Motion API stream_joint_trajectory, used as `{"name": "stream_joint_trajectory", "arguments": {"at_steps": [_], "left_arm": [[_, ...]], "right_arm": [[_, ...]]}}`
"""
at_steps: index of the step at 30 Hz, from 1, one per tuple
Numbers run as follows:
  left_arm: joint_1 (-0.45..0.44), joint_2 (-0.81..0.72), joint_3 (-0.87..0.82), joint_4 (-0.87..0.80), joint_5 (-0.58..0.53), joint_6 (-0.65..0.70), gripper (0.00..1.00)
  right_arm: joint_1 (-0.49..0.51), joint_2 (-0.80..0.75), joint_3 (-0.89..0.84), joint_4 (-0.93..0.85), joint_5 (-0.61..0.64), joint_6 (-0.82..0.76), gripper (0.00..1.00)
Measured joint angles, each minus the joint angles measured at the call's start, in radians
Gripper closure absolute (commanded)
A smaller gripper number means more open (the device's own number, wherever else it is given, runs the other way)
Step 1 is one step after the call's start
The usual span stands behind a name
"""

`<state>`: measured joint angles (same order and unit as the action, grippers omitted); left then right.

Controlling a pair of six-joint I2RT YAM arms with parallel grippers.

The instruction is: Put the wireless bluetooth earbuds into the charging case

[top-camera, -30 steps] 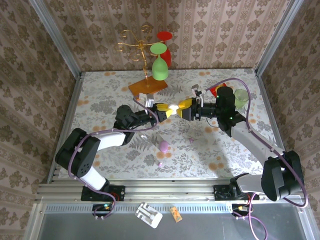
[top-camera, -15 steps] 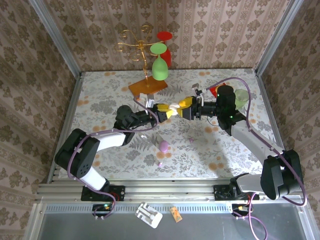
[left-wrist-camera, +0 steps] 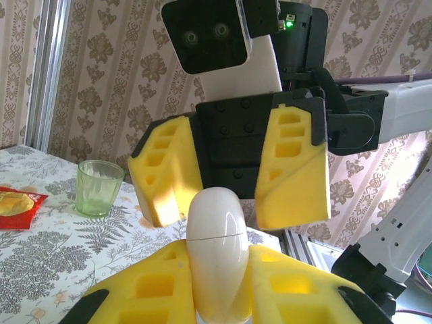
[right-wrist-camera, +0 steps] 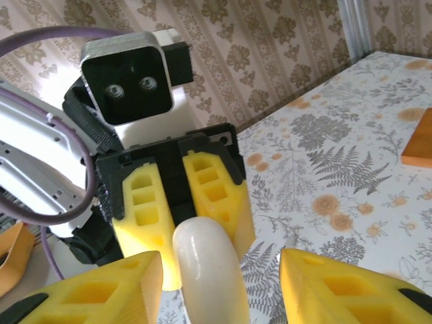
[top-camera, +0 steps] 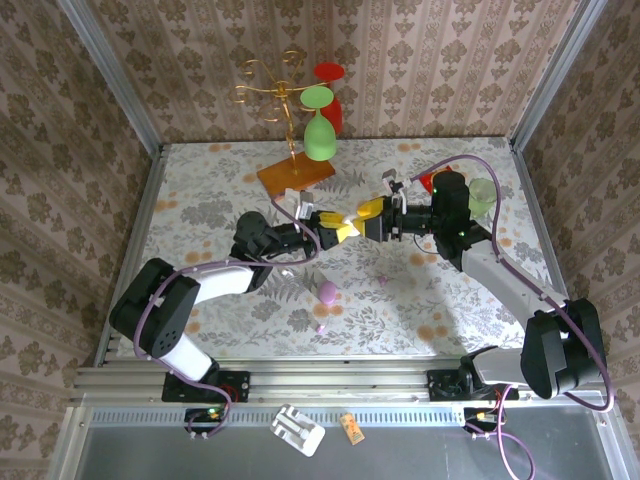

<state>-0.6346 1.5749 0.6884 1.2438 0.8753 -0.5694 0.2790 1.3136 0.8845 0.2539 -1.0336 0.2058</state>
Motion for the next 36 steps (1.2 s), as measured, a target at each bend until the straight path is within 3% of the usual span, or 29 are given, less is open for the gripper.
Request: {"name": "stream_joint_trajectory", "arguments": {"at_steps": [7, 14, 18, 22, 24, 30, 36], "left_arm": [[0.0, -0.011, 0.002, 0.0, 0.0, -0.003, 0.89], [0.0, -0.013, 0.001, -0.001, 0.008, -0.003, 0.79], [0.001, -0.013, 0.001, 0.0, 0.018, -0.002, 0.69], [0.021, -0.014, -0.003, 0.005, 0.029, 0.003, 0.46], [0.045, -0.019, -0.016, 0.006, 0.038, 0.011, 0.4], [0.101, -0.035, -0.042, -0.017, 0.093, 0.052, 0.32], [0.1, -0.088, -0.042, -0.175, 0.134, 0.192, 0.31]], "right_arm": [[0.0, 0.0, 0.0, -0.024, -0.04, -0.024, 0.72], [-0.004, -0.004, 0.014, -0.076, -0.052, -0.073, 0.77], [-0.004, -0.008, 0.035, -0.135, -0.051, -0.11, 0.78], [-0.003, -0.009, 0.061, -0.23, -0.039, -0.157, 0.79], [-0.003, -0.009, 0.082, -0.29, -0.022, -0.188, 0.79], [0.024, -0.009, 0.15, -0.442, 0.041, -0.283, 0.8], [0.079, 0.017, 0.229, -0.567, 0.109, -0.369, 0.81]]}}
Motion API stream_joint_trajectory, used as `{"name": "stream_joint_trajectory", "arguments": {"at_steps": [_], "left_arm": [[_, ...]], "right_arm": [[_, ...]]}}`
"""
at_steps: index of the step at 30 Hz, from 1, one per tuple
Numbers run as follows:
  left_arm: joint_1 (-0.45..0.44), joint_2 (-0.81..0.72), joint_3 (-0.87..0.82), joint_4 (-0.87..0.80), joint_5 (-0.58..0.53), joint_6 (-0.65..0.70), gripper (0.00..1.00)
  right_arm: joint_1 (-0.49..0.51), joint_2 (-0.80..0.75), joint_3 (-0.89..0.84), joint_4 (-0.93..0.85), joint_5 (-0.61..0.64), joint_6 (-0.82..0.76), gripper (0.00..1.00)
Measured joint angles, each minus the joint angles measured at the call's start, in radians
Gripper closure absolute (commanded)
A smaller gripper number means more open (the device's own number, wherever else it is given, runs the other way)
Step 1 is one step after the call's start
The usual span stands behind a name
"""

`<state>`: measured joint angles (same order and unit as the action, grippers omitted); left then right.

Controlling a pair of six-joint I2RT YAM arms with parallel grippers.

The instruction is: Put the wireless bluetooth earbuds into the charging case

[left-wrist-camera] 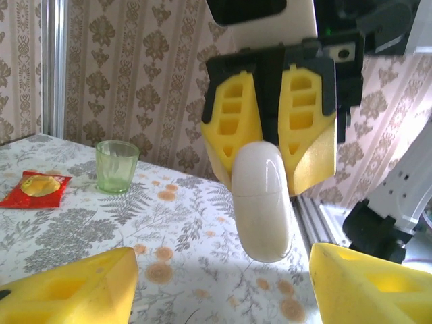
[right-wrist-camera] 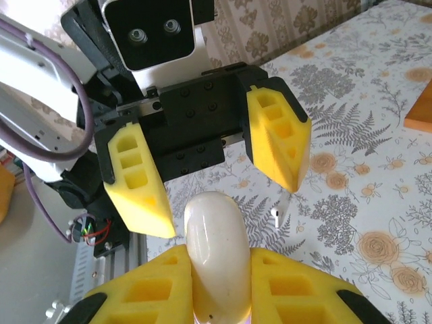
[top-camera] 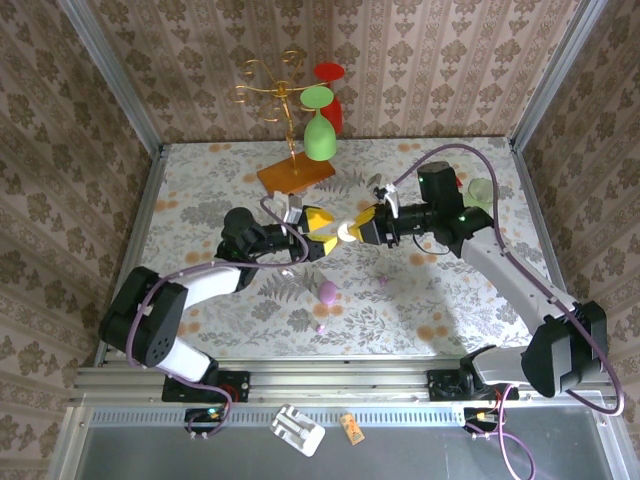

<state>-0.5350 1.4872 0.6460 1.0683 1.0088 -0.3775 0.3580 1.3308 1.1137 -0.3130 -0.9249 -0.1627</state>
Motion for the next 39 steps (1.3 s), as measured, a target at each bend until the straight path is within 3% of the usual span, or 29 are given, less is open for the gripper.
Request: {"name": "stream_joint_trajectory", "arguments": {"at_steps": [2, 6, 10, 22, 26, 39], "left_arm": [[0.0, -0.034, 0.0, -0.077, 0.002, 0.061, 0.32], [-0.001, -0.09, -0.004, -0.173, 0.019, 0.153, 0.46], [-0.002, -0.122, -0.017, -0.233, 0.044, 0.214, 0.48], [-0.013, -0.121, -0.018, -0.248, 0.054, 0.183, 0.65], [-0.013, -0.106, -0.018, -0.222, 0.058, 0.155, 0.55], [-0.014, -0.093, -0.018, -0.194, 0.069, 0.134, 0.59]], "right_arm": [[0.017, 0.013, 0.02, -0.022, 0.016, -0.02, 0.82], [0.042, 0.034, 0.04, -0.043, 0.033, -0.048, 0.83], [0.066, 0.047, 0.05, -0.058, 0.033, -0.071, 0.84], [0.096, 0.097, 0.07, -0.054, 0.026, -0.087, 0.84], [0.097, 0.097, 0.07, -0.054, 0.027, -0.098, 0.84], [0.095, 0.039, 0.048, -0.014, 0.051, -0.096, 0.84]]}}
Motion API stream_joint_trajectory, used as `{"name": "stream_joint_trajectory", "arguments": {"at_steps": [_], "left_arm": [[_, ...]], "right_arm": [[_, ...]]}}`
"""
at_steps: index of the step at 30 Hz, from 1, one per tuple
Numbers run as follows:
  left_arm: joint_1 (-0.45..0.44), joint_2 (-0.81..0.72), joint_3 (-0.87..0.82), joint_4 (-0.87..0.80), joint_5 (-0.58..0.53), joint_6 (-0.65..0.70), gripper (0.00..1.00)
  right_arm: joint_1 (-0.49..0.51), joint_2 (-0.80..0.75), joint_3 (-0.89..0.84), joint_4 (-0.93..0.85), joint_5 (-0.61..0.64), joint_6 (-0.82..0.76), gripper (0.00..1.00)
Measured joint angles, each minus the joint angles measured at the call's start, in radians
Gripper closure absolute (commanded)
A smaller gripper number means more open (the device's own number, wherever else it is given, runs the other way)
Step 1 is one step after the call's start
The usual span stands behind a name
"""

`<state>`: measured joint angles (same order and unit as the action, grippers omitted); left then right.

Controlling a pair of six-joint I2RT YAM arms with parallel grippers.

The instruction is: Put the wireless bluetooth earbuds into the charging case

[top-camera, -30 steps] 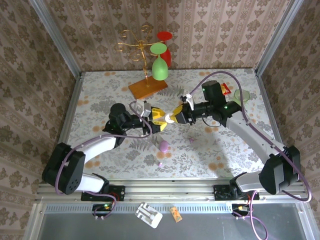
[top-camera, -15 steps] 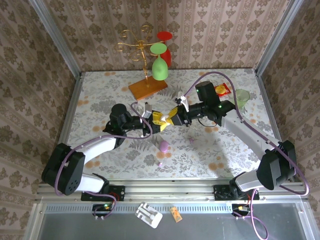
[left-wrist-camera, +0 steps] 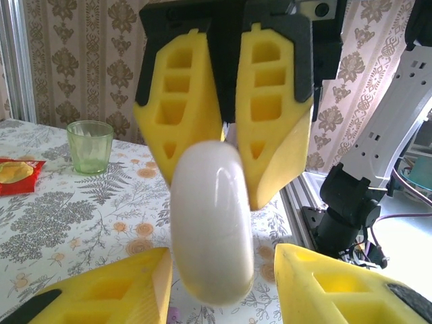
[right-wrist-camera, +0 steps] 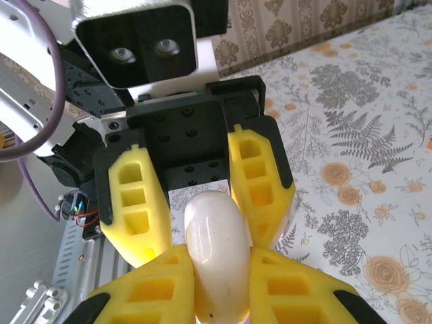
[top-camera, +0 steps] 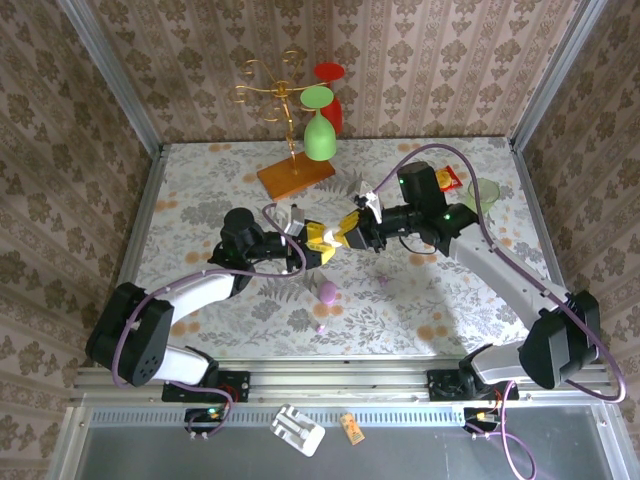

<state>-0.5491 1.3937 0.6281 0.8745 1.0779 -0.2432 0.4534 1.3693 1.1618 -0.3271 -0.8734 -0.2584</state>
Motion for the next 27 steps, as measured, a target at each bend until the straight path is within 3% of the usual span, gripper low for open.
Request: {"name": "stream_joint_trajectory", "arguments": {"at_steps": [18, 27], "left_arm": [[-0.001, 0.027, 0.013, 0.054, 0.0, -0.061, 0.6], [-0.007, 0.066, 0.017, 0.116, 0.006, -0.114, 0.74]], "right_arm": [[0.0, -0.002, -0.007, 0.014, 0.003, 0.0, 0.84], [-0.003, 0.002, -0.008, 0.014, 0.008, 0.0, 0.84]]}}
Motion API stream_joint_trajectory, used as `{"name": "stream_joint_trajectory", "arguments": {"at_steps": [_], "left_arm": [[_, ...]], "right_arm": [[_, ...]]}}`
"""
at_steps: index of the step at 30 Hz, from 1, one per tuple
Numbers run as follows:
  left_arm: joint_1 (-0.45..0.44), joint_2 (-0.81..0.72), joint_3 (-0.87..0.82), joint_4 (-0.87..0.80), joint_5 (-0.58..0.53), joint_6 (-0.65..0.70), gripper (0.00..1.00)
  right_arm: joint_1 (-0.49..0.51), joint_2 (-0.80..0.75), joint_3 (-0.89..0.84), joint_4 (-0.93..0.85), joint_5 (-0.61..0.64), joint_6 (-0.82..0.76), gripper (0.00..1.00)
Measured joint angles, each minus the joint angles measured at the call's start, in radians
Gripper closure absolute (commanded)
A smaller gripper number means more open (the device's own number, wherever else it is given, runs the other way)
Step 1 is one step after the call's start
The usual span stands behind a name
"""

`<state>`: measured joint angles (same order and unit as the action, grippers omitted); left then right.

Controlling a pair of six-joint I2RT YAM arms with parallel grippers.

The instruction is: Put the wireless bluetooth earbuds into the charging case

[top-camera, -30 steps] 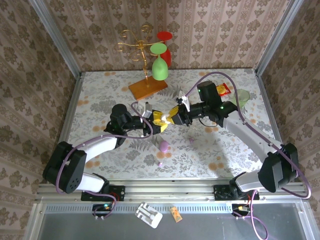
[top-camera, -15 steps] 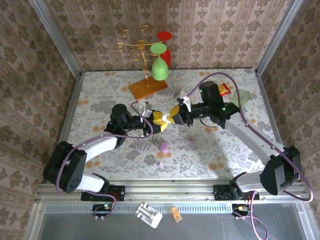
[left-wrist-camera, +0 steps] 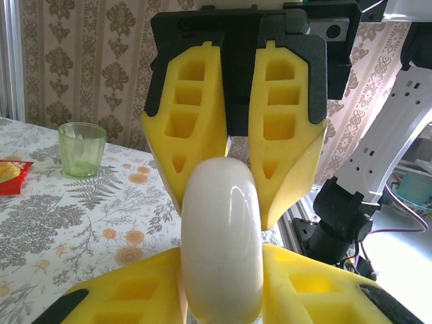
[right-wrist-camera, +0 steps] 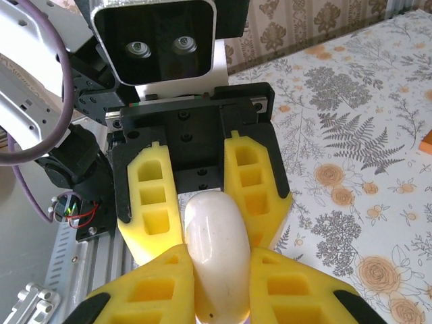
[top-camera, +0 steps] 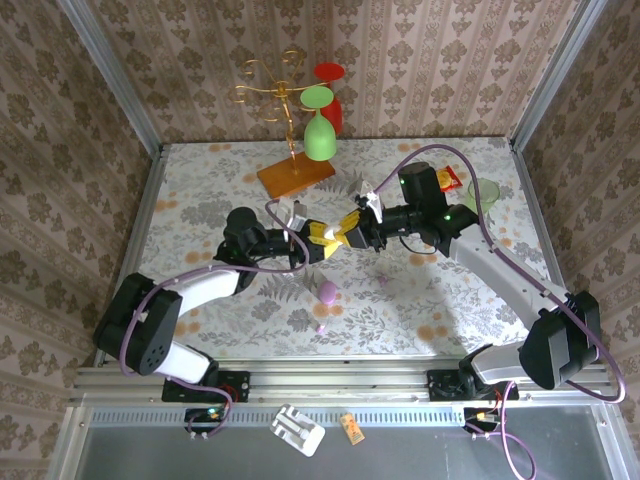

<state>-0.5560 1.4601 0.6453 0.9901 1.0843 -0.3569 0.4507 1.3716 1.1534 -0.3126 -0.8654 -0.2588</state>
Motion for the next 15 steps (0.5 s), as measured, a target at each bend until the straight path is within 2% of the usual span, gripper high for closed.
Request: {"name": "stream_joint_trajectory", "arguments": {"at_steps": [2, 4, 5, 9, 11, 13, 15], "left_arm": [[0.0, 0.0, 0.0, 0.004, 0.002, -0.01, 0.75], [0.0, 0.0, 0.0, 0.006, 0.004, -0.016, 0.65], [0.0, 0.0, 0.0, 0.007, 0.004, -0.021, 0.64], [0.0, 0.0, 0.0, 0.014, 0.004, -0.019, 0.64], [0.0, 0.0, 0.0, 0.014, 0.004, -0.019, 0.67], [0.0, 0.0, 0.0, 0.014, 0.004, -0.018, 0.74], [0.0, 0.0, 0.0, 0.013, 0.005, -0.018, 0.76]], "right_arm": [[-0.001, 0.0, -0.002, 0.002, -0.001, 0.0, 0.84], [-0.001, 0.0, -0.002, 0.003, -0.001, 0.0, 0.84], [-0.001, 0.0, -0.002, 0.002, 0.0, 0.0, 0.84], [-0.001, 0.0, -0.005, 0.0, 0.0, 0.0, 0.84], [-0.001, 0.0, -0.005, 0.001, 0.0, 0.0, 0.84], [-0.001, 0.0, -0.005, 0.0, 0.0, 0.0, 0.84], [-0.001, 0.0, -0.005, 0.0, 0.0, -0.001, 0.84]]}}
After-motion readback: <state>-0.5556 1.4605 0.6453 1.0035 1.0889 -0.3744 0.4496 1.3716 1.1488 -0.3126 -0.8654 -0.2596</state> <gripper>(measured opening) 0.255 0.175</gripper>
